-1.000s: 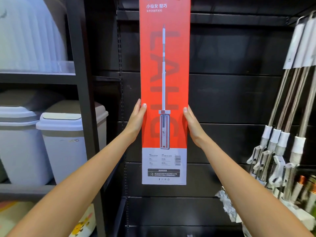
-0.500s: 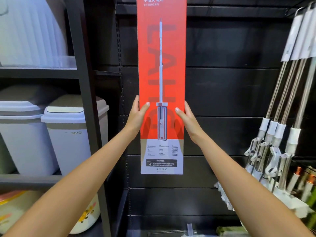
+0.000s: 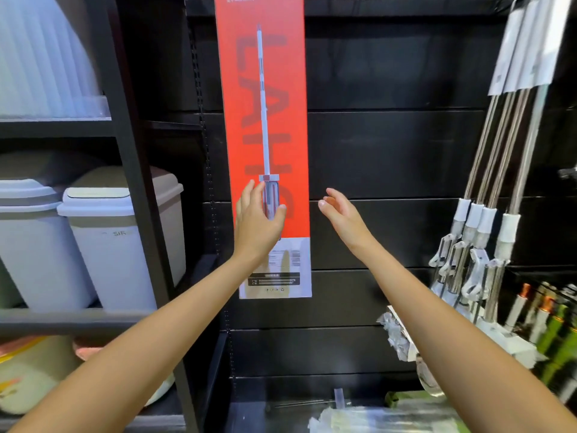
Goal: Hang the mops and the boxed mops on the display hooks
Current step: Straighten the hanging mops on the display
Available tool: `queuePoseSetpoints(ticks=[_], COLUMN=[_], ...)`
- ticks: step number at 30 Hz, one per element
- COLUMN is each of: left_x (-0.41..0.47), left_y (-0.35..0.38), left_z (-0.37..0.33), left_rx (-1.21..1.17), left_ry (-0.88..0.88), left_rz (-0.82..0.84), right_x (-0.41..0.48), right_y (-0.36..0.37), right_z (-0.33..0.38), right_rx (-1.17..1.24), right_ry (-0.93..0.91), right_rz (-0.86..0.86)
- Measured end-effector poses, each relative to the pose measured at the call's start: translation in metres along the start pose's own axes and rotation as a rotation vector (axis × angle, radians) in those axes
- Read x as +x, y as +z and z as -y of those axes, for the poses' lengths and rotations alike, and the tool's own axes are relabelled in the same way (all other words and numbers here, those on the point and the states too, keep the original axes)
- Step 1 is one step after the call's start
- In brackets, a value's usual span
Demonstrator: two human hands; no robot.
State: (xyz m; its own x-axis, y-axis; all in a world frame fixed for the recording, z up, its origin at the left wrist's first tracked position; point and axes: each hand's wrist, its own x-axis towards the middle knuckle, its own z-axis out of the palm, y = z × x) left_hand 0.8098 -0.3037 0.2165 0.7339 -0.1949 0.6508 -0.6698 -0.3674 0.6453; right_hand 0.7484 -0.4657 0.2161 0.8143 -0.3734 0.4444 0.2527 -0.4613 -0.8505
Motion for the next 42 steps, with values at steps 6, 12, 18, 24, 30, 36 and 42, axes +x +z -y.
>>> queuePoseSetpoints(ticks=[6, 12, 18, 24, 30, 36, 42], left_x=[-0.020, -0.049, -0.088, -0.133, -0.165, -0.190, -0.208], left_y=[0.036, 0.085, 0.143, 0.205, 0.273, 0.364, 0.456], left_z=[-0.042, -0.099, -0.148, -0.178, -0.184, -0.166, -0.127], left_rx=[0.328, 0.732, 0.908, 0.884, 0.806, 0.691, 0.622], left_ry=[0.111, 0.211, 0.246, 0.267, 0.306, 0.248, 0.120], left_rz=[0.109, 0.242, 0.376, 0.501, 0.605, 0.748, 0.894], right_x=[-0.021, -0.047, -0.079, -0.118, -0.143, -0.151, -0.141], right_y=[-0.068, -0.155, -0.229, -0.288, -0.340, -0.389, -0.419], right_z=[-0.016, -0.033, -0.058, -0.093, -0.143, -0.219, -0.310], right_rx=[-0.480, -1.054, -1.292, -1.231, -1.156, -1.161, -1.107], right_ry=[-0.036, -0.128, -0.174, -0.104, 0.050, 0.209, 0.397], right_rz=[-0.030, 0.051, 0.145, 0.162, 0.190, 0.220, 0.303])
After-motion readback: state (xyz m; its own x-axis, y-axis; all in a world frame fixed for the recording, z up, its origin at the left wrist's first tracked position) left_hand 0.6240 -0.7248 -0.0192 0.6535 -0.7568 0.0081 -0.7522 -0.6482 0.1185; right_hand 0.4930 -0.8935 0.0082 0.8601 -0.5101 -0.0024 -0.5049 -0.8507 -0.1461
